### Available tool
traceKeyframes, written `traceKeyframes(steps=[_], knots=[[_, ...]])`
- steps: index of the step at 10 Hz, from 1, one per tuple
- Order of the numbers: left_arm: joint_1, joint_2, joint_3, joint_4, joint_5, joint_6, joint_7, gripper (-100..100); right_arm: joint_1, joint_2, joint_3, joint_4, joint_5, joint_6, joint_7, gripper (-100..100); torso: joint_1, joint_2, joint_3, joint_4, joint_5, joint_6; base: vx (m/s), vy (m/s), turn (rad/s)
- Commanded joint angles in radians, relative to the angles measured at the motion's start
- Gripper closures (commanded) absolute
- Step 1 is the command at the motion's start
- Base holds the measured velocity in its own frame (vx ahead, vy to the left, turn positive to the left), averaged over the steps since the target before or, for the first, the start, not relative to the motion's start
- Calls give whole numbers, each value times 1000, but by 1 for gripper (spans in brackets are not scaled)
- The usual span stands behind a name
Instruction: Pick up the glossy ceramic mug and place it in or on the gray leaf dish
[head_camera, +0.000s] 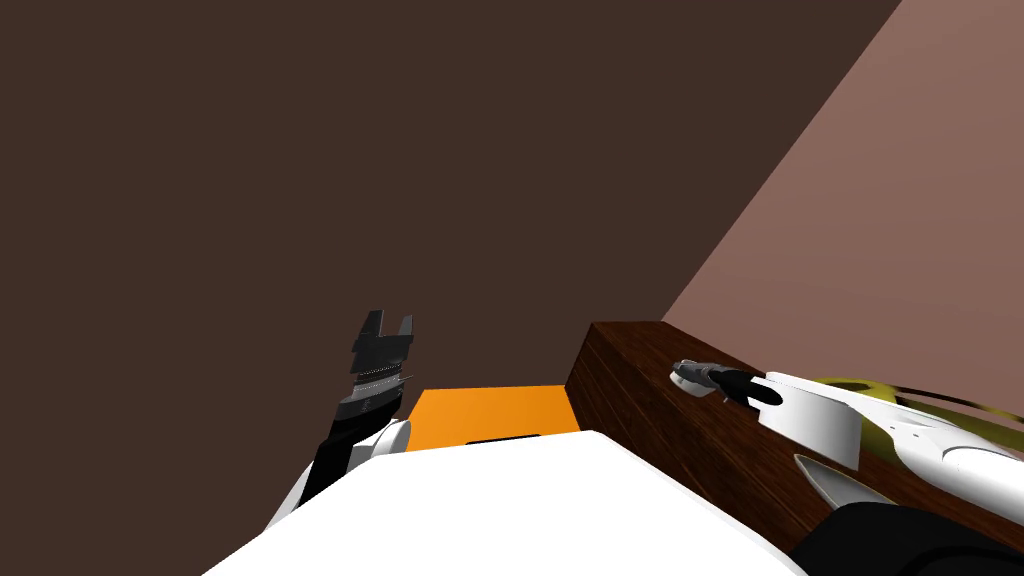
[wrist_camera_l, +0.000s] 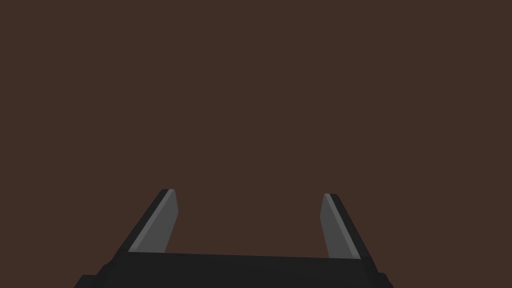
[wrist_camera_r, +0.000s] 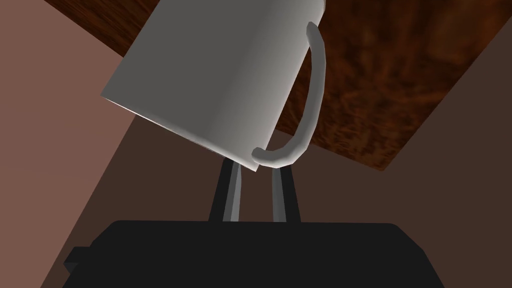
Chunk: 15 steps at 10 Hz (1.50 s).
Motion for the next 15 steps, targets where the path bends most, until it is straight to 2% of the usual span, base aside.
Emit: traceKeyframes(steps=[1, 2, 3, 4, 8, 13, 14, 15], knots=[[0, 0, 0, 0, 0, 0, 0, 0, 17, -29, -8, -26, -20, 8, -1, 100, 0, 0, 0, 0, 0, 0, -40, 34, -123], [0, 0, 0, 0, 0, 0, 0, 0, 7, -17, -5, -14, -11, 5, 0, 100, 2, 3, 1, 0, 0, 1, -26, 26, -36], [0, 0, 0, 0, 0, 0, 0, 0, 8, -19, -5, -17, -13, 6, -1, 0, 2, 2, 1, 0, 0, 1, 0, 0, 0], [0, 0, 0, 0, 0, 0, 0, 0, 14, -56, -39, -32, -21, -3, -18, 100, 1, 1, 1, 0, 0, 1, -36, 1, -17], [0, 0, 0, 0, 0, 0, 0, 0, 35, -130, -99, -67, -44, -16, -54, 100, 2, 4, 2, 1, 1, 0, -64, -9, -15], [0, 0, 0, 0, 0, 0, 0, 0, 71, -245, -186, -123, -85, -30, -104, 100, 1, 6, 3, 2, 1, 0, -73, -27, -35], [0, 0, 0, 0, 0, 0, 0, 0, 71, -245, -186, -123, -85, -30, -104, 100, 2, 6, 4, 2, 1, 0, -48, -18, 0], [0, 0, 0, 0, 0, 0, 0, 0, 85, -291, -218, -145, -102, -35, -124, 100, 1, 5, 3, 1, 1, 0, -60, -29, -55]])
